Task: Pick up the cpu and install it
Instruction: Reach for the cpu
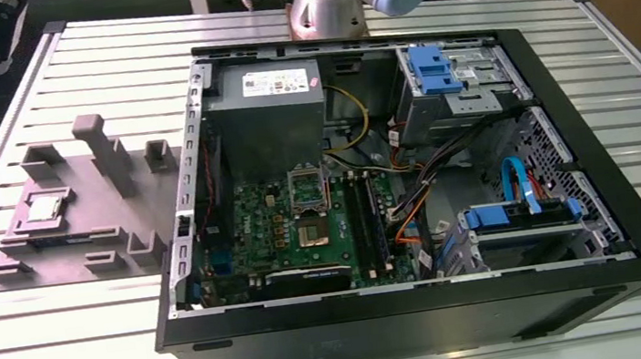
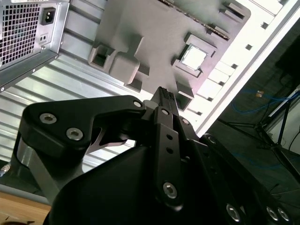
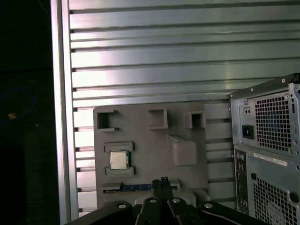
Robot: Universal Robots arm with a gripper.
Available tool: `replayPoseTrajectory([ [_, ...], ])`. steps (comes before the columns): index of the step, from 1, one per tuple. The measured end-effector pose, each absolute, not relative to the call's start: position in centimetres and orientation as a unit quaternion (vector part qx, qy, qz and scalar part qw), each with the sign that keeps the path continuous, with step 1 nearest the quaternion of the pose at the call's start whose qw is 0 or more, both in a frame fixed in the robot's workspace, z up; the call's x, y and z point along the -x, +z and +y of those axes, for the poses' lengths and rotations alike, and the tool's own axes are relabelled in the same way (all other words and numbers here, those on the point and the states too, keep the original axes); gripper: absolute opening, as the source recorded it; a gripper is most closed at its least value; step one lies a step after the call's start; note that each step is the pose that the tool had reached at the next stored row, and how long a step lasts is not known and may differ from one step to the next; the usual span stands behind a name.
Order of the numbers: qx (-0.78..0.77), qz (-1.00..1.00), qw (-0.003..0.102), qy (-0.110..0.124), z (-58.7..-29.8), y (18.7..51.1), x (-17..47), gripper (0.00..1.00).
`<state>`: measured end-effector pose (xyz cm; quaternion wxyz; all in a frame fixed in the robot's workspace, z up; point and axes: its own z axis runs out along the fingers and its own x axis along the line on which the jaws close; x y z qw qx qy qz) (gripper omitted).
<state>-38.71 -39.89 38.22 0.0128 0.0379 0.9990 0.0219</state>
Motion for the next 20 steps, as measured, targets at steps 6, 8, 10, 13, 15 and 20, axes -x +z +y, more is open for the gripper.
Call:
replayPoseTrajectory([
  [6,-0.038,0.999,0.008,0.023,-39.9,38.2,39.2,0.10],
  [8,-0.038,0.999,0.000,0.023,-39.9,38.1,39.2,0.10],
  [10,-0.038,0.999,-0.005,0.023,-39.9,38.1,39.4,0.10],
  [13,-0.037,0.999,-0.005,0.023,-39.9,38.0,39.9,0.10],
  [15,-0.036,0.999,-0.005,0.023,-39.9,38.0,40.3,0.10],
  [20,-0.036,0.999,-0.005,0.023,-39.9,38.0,40.6,0.10],
])
